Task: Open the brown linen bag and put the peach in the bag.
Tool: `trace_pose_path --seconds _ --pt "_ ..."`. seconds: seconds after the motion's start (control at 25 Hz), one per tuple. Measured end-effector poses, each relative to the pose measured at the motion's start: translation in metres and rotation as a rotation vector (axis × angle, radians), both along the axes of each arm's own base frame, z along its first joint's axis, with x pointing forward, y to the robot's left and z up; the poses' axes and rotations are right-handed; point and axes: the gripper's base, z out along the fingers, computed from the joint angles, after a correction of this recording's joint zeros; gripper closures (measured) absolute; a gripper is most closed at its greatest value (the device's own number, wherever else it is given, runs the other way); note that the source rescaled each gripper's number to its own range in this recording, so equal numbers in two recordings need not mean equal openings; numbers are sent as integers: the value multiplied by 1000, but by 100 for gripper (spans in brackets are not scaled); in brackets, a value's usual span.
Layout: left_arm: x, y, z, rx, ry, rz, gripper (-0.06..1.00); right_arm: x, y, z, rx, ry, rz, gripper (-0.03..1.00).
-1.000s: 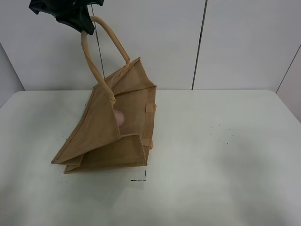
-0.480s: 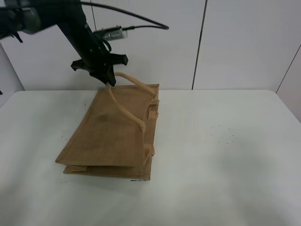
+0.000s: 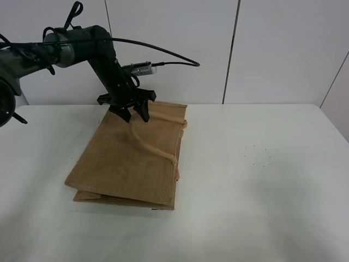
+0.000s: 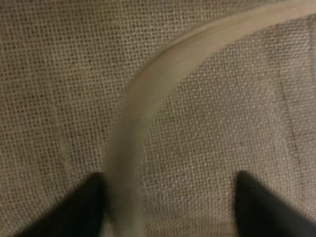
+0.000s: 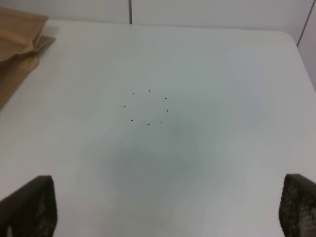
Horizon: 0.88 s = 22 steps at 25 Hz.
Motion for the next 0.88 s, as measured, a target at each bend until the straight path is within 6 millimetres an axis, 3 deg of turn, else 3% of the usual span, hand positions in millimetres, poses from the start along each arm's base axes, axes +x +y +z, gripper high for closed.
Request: trace_pose_path --seconds 0.12,0.36,0.72,0.88 --pt "1 6 1 70 -23 -13 -1 0 0 0 0 0 0 -3" --pt "3 37 4 241 -13 36 -5 0 0 0 0 0 0 -3" --pt "16 125 7 265 25 209 -5 0 0 0 0 0 0 -3" --pt "10 147 25 255 8 255 -6 0 0 0 0 0 0 -3"
